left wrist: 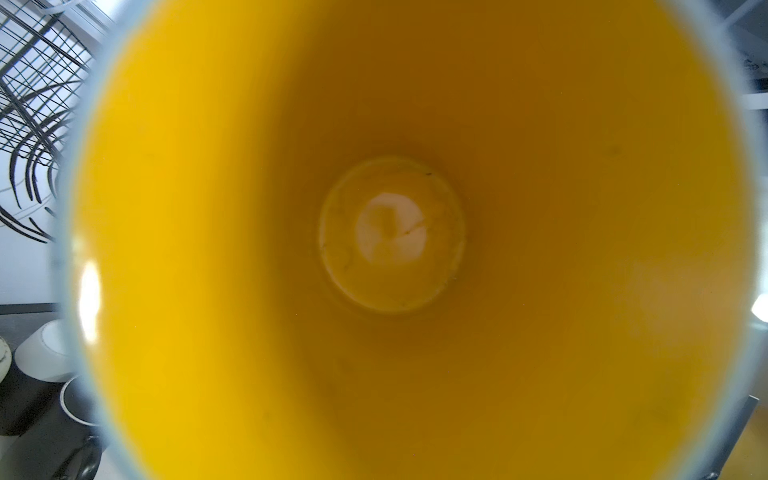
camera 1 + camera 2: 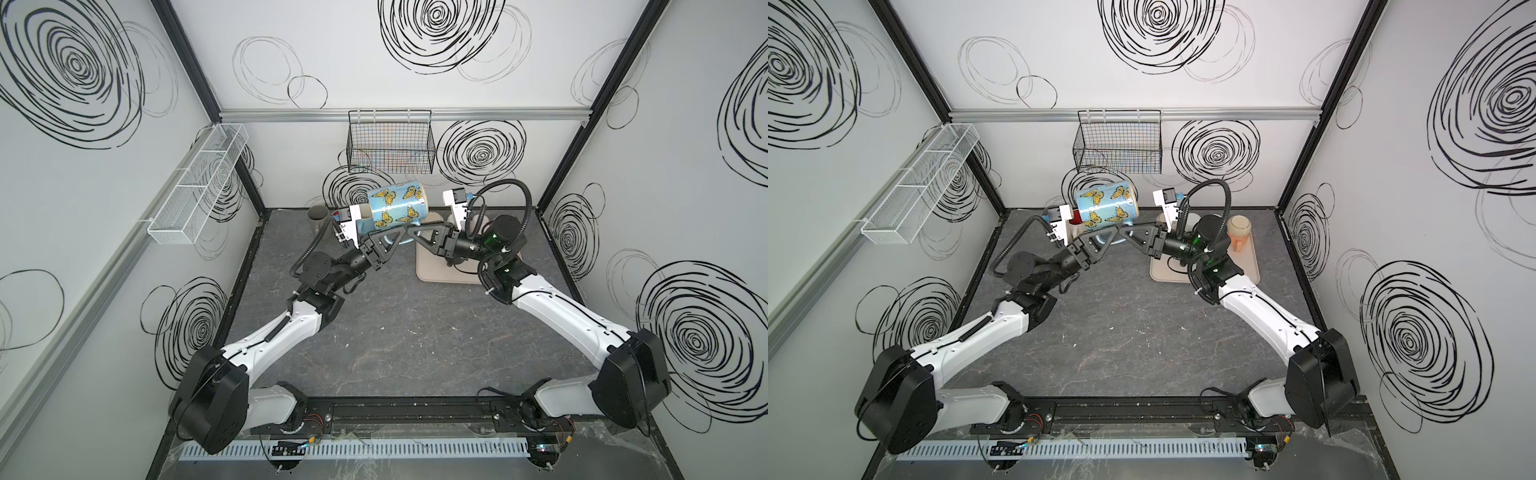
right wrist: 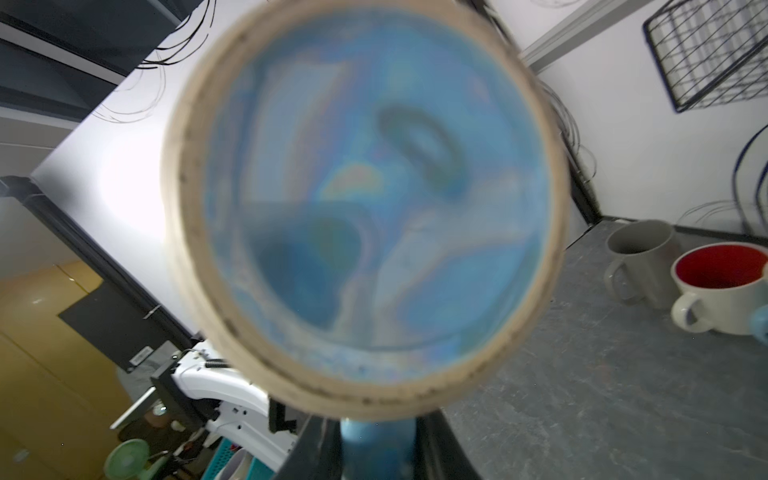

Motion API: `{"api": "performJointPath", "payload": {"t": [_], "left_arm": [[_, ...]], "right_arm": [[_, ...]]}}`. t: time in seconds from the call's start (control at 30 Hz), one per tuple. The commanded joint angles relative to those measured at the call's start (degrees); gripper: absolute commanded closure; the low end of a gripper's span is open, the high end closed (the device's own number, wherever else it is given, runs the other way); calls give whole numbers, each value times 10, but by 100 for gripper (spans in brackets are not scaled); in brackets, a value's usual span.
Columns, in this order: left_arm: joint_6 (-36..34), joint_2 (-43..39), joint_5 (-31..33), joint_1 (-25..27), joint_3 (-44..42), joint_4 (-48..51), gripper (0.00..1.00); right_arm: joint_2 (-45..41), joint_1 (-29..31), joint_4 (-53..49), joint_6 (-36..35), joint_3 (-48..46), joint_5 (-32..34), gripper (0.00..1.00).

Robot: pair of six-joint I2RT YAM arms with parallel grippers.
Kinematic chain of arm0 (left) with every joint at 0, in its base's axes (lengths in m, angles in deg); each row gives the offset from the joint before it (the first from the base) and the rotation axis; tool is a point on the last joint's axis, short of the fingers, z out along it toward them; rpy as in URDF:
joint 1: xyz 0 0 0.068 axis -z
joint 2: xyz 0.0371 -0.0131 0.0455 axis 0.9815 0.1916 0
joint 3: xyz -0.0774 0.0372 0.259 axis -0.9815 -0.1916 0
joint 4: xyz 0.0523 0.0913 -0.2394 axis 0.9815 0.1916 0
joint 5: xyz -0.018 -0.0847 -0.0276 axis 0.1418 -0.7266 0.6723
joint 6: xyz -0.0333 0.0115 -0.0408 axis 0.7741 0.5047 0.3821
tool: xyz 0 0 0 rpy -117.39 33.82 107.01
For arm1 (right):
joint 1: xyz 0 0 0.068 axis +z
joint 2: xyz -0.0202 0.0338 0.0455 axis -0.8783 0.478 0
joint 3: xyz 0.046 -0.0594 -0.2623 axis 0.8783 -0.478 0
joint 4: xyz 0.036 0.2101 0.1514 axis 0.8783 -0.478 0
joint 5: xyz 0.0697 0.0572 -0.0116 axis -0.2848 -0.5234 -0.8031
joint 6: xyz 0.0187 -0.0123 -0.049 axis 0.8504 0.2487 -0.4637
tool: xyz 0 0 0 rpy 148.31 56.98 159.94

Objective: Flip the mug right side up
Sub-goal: 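Close the left gripper on the butterfly mug held by the right gripper, then open the right gripper off the butterfly mug while the left gripper lowers it upright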

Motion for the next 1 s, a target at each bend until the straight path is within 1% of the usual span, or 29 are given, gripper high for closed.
{"api": "performJointPath", "payload": {"t": [0.0,0.03,0.07,0.23,0.3,0.47,0.57,0.67,0.77,0.97], "left_arm": [[-17,-16,12,-4,20,-40,100],[-22,-16,16,-5,20,-28,100],[-30,-17,20,-5,21,-10,100],[-74,-28,49,-5,24,79,100],[-96,-32,68,-6,29,133,100],[-164,-37,148,-4,49,313,100],[-211,-33,198,2,64,402,100],[-246,-20,237,10,70,453,100],[-263,3,265,15,76,492,100],[-297,75,331,34,103,562,100]], "right_arm": [[-32,-6,-14,-56,-4,59,59],[-37,-6,-27,-66,-5,67,55],[-42,-7,-43,-77,-6,77,54],[-63,-6,-131,-136,-4,134,50],[-70,-6,-165,-154,-3,158,50],[-76,-8,-245,-187,3,217,49],[-74,-10,-277,-196,7,235,49],[-71,-13,-296,-198,5,245,49],[-71,-17,-307,-197,0,252,49],[-68,-20,-355,-217,0,287,49]]}}
